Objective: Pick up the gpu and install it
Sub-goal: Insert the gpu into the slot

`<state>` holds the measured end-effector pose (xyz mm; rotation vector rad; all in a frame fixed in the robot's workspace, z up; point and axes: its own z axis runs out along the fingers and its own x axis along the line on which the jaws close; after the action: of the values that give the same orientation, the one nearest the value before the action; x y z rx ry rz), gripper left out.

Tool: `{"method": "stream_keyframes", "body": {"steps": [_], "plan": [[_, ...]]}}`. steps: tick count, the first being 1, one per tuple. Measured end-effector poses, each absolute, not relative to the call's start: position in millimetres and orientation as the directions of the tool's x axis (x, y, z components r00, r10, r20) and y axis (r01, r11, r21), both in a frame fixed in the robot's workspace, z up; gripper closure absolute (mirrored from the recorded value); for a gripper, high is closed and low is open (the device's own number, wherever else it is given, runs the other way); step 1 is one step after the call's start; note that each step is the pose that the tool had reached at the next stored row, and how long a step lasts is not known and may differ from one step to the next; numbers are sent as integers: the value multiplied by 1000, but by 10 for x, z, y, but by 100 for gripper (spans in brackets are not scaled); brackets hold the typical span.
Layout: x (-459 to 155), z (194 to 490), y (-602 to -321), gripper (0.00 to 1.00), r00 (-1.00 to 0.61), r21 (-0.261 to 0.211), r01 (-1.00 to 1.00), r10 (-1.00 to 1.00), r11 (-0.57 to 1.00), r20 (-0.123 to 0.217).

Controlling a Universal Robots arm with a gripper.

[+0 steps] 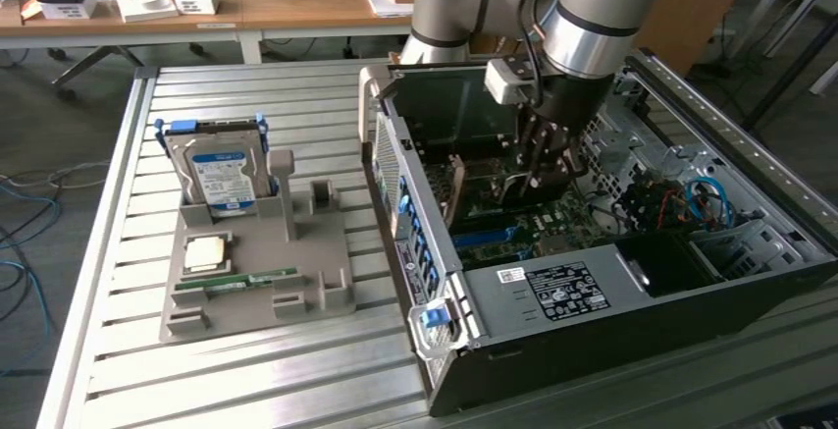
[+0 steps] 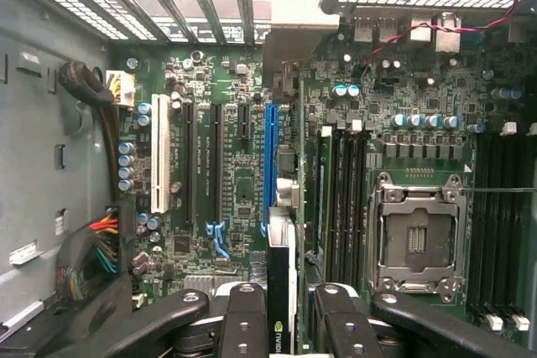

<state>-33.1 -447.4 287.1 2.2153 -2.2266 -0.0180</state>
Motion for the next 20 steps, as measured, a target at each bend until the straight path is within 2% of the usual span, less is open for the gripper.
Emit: {"method": "stream_keyframes", "body": {"steps": [20], "plan": [[-406,2842,-4513,73,-5,9,-1000,-1000,5,-6]]}}
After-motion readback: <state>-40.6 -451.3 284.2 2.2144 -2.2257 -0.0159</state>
